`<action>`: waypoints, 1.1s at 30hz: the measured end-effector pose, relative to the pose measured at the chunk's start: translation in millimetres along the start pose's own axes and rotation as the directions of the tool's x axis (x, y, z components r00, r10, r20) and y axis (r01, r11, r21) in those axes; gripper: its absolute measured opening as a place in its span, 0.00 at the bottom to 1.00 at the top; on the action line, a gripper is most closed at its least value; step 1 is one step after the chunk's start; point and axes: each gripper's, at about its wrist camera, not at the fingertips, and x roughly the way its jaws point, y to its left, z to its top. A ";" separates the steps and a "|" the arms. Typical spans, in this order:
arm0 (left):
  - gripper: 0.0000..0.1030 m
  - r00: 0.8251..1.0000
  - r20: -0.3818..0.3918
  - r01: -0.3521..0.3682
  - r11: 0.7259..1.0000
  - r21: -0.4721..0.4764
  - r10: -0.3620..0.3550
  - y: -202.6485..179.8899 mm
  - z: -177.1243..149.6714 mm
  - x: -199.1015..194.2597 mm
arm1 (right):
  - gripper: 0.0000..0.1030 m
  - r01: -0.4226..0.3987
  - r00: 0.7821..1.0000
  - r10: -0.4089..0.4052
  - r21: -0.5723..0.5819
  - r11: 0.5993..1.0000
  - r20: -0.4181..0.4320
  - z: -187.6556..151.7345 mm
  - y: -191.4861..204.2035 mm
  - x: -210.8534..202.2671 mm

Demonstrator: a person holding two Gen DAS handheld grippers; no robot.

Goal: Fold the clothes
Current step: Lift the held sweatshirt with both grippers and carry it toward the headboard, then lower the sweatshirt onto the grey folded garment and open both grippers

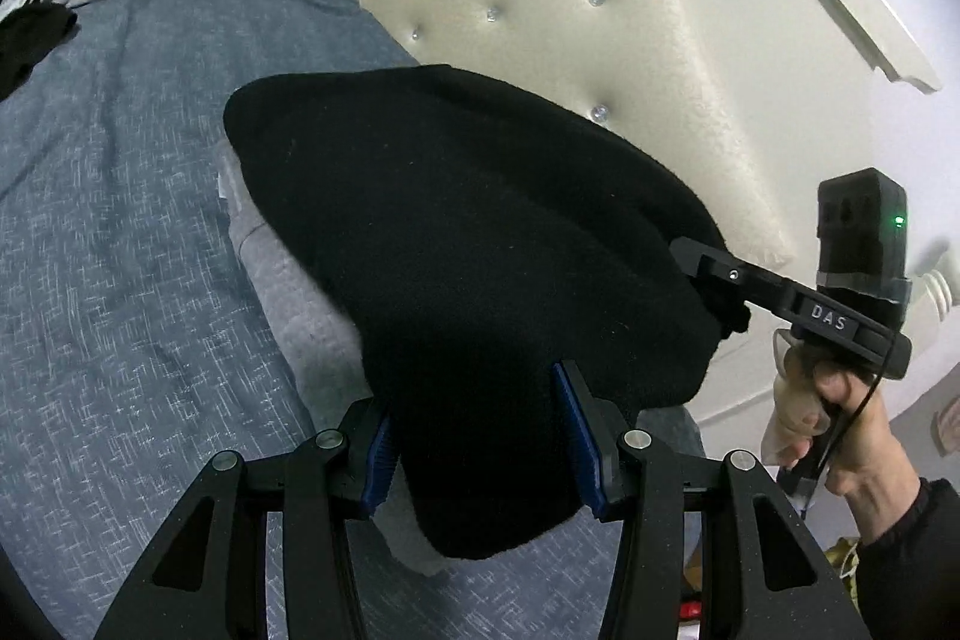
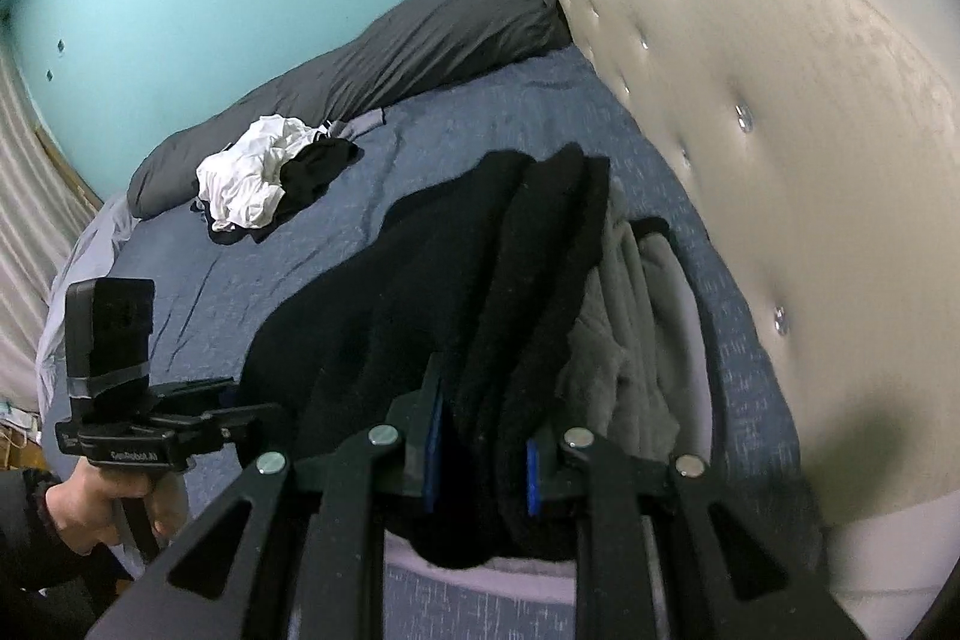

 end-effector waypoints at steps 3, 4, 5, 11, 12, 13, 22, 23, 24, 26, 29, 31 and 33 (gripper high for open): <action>0.50 0.999 -0.024 0.021 0.999 -0.030 -0.021 4.7 -0.2 -8.9 | 0.24 0.014 0.999 -0.011 0.061 0.998 -0.047 -0.3 -10.5 2.5; 0.50 1.000 -0.018 0.014 1.000 -0.026 -0.014 5.9 0.1 -15.1 | 0.27 0.028 0.999 -0.026 0.062 0.998 -0.041 0.4 -10.8 -0.8; 0.50 1.000 -0.007 0.001 1.000 -0.017 -0.001 6.8 0.6 -22.2 | 0.29 0.046 0.999 -0.044 0.055 0.997 -0.027 2.2 -8.2 -5.9; 0.50 0.995 0.071 -0.075 0.996 0.041 0.071 8.3 4.8 -60.5 | 0.36 0.146 0.987 -0.146 0.009 0.989 0.062 13.2 9.6 -34.8; 0.50 0.993 0.084 -0.084 0.995 0.058 0.079 5.6 7.9 -62.5 | 0.36 0.145 0.987 -0.143 -0.014 0.989 0.074 15.7 18.0 -35.3; 0.50 0.993 0.088 -0.088 0.993 0.074 0.081 1.1 9.8 -62.4 | 0.36 0.144 0.986 -0.141 -0.037 0.989 0.085 18.2 26.3 -35.8; 0.50 0.991 0.039 -0.134 0.971 0.198 0.129 -30.7 11.2 -24.9 | 0.08 0.212 0.977 -0.209 -0.135 0.968 0.033 13.5 55.9 2.0; 0.50 0.990 0.027 -0.142 0.969 0.201 0.140 -29.3 8.3 -20.0 | 0.05 0.220 0.976 -0.218 -0.100 0.970 0.025 7.2 46.3 7.3; 0.50 0.988 0.016 -0.151 0.967 0.204 0.151 -27.8 5.4 -15.1 | 0.00 0.225 0.974 -0.225 -0.060 0.972 0.018 1.6 35.7 12.4; 0.50 0.986 -0.001 -0.161 0.964 0.211 0.165 -25.1 0.4 -7.2 | 0.00 0.231 0.973 -0.231 -0.007 0.973 0.005 -8.3 20.1 21.1; 0.50 0.986 -0.008 -0.161 0.961 0.223 0.167 -22.1 -4.7 -0.5 | 0.00 0.233 0.973 -0.233 0.026 0.972 -0.007 -23.3 10.8 33.7; 0.50 0.987 -0.012 -0.154 0.964 0.218 0.161 -18.4 -8.0 2.0 | 0.00 0.224 0.974 -0.224 0.052 0.973 0.002 -30.9 7.2 39.2; 0.50 0.987 -0.020 -0.151 0.966 0.209 0.159 -15.4 -8.7 6.3 | 0.00 0.208 0.978 -0.210 0.084 0.974 0.010 -34.9 2.5 43.6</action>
